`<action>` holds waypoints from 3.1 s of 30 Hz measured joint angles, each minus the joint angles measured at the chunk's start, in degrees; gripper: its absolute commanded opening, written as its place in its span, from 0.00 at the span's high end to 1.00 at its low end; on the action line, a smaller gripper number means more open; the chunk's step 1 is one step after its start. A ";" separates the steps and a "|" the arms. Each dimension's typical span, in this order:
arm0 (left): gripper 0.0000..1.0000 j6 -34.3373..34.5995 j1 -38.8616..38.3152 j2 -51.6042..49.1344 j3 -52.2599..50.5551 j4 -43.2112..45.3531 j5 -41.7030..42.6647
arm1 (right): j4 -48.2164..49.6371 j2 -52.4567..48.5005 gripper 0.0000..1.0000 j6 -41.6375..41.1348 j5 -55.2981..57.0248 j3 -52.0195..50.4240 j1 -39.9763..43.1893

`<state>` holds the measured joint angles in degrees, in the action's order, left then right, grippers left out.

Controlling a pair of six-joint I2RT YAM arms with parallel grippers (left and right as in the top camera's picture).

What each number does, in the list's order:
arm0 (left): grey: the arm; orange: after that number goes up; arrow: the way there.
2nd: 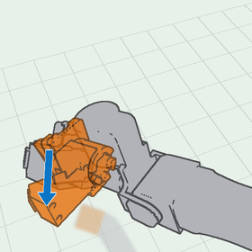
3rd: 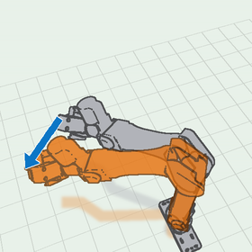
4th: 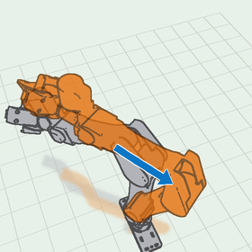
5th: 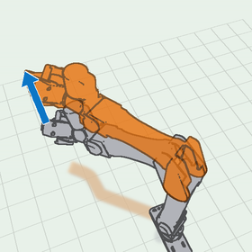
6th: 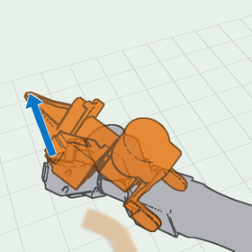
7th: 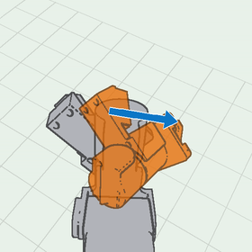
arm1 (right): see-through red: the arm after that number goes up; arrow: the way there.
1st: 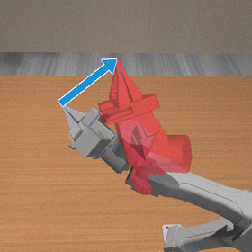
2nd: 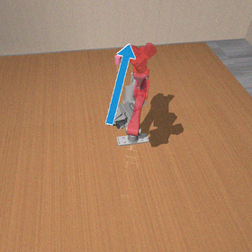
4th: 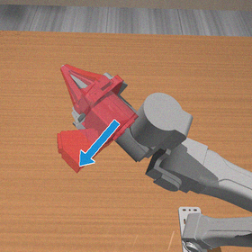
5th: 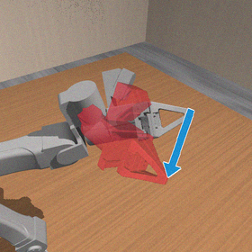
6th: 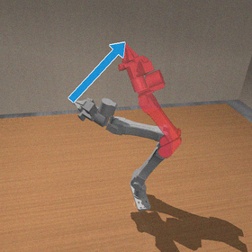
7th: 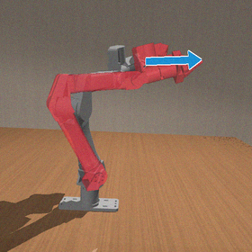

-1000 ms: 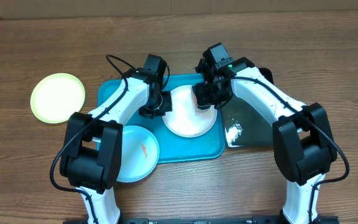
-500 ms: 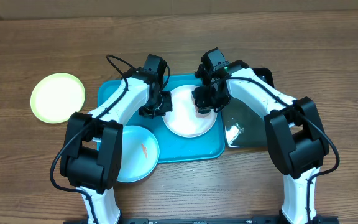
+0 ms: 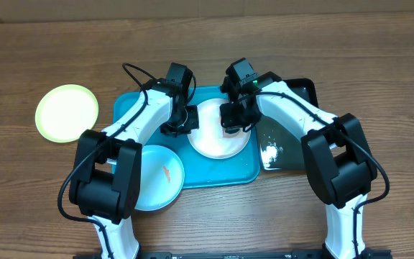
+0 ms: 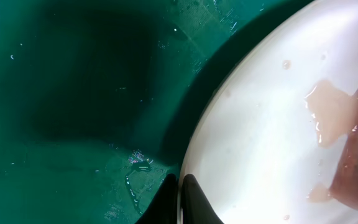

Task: Clean dirty plates on tray and stack at the side
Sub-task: 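Scrub the white plate with the green sponge in the right gripper, then return the sponge to the black water tray and release it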

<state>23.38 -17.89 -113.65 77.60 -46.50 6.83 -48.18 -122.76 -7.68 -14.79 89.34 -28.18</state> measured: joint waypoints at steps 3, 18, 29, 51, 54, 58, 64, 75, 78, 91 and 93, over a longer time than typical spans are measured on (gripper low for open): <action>0.95 0.00 0.00 0.00 0.00 0.00 -0.02 | 0.28 0.00 0.96 0.02 0.02 0.00 -0.61; 0.95 -0.02 0.00 0.00 0.00 -0.04 -0.20 | 2.60 -0.26 0.95 0.02 -0.07 0.00 -4.87; 0.95 0.00 -0.02 0.00 0.00 0.02 -0.17 | 2.64 -0.31 0.94 0.00 0.81 0.00 -4.61; 0.96 0.00 -0.02 0.00 0.00 0.48 0.52 | 1.22 -0.31 0.94 -0.24 0.42 0.00 2.32; 0.96 0.00 -0.02 0.00 0.00 0.48 0.50 | 1.86 -0.33 0.95 -1.81 0.52 0.00 2.32; 0.96 0.00 -0.02 0.00 0.00 0.48 0.50 | 2.36 -0.37 0.95 -3.34 -0.04 0.00 2.27; 0.96 0.00 0.00 0.00 0.00 0.28 0.37 | 2.67 -0.44 0.95 -4.24 -0.83 0.00 0.85; 0.96 0.00 0.00 0.00 0.00 -0.04 -0.07 | 1.03 -0.44 0.96 -4.26 -0.94 0.24 -5.66; 0.95 0.00 -0.02 0.00 0.00 -0.07 0.04 | -1.68 -0.44 0.96 -3.61 -2.45 1.20 -5.16; 0.95 -0.02 -0.02 0.00 0.00 0.09 0.07 | -14.71 2.03 0.96 3.45 -8.41 6.56 5.07; 0.95 0.00 -0.02 0.00 0.00 0.09 0.07 | -16.37 2.38 0.96 3.85 -7.52 6.56 7.39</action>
<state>23.38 -17.91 -113.65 77.60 -46.41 6.90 -64.55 -120.38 -3.84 -22.31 95.90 -20.80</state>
